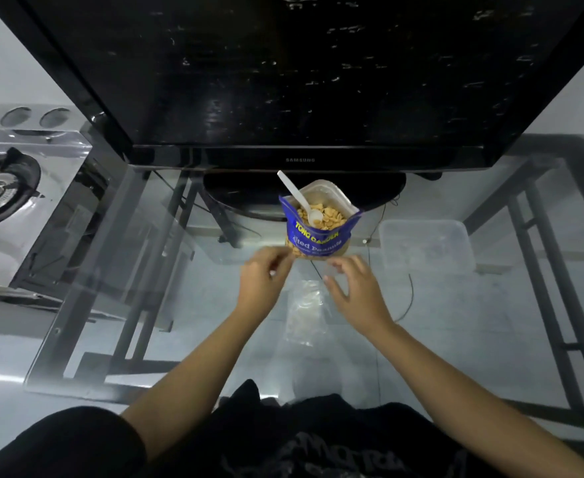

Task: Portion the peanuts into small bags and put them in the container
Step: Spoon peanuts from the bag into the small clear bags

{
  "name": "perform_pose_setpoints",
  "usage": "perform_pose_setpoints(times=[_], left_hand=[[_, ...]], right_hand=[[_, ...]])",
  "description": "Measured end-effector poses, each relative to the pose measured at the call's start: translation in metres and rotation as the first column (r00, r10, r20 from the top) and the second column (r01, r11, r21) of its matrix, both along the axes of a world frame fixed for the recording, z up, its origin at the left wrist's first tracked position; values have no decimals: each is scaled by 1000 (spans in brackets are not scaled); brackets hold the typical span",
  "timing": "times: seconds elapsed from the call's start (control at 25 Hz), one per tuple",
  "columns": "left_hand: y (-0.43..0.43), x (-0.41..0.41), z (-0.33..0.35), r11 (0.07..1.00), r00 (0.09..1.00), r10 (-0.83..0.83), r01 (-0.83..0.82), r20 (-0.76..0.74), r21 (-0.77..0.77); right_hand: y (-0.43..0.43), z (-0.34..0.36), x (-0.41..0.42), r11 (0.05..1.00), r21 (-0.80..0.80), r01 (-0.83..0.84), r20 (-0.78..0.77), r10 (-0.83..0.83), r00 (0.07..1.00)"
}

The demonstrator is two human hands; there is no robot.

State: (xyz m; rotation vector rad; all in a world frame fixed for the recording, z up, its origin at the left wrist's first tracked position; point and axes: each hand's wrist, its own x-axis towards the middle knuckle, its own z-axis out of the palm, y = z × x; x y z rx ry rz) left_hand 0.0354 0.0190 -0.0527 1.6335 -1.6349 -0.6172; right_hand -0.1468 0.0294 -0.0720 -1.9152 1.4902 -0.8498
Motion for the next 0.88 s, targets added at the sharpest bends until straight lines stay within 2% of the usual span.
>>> perform_pose_setpoints(times=[0.12,0.2,0.36,0.52,0.64,0.76,0.88], left_hand=[[28,5,-51,933,950,-271,221,153,284],[40,4,-69,884,918,-339,237,204,403],[41,-4,-76,887,916,-315,191,248,420],[37,-9,-73,877,911,-298,143,285,459],[37,-10,-73,881,925,-267,121,271,457],[37,-12,-74,880,949,-228,106,217,463],[37,-12,-76,896,963,-193,95,189,433]], right_hand=[[25,-35,5,964,263,-35,-118,68,991],[33,-45,9,920,389,-38,-179,116,977],[35,-51,14,895,445,-10,-198,109,974],[35,-51,18,876,477,71,-85,-35,996],[34,-49,23,857,508,89,-40,-80,996],[32,-49,25,878,465,112,-23,-115,993],[33,-51,25,904,420,81,-26,-77,997]])
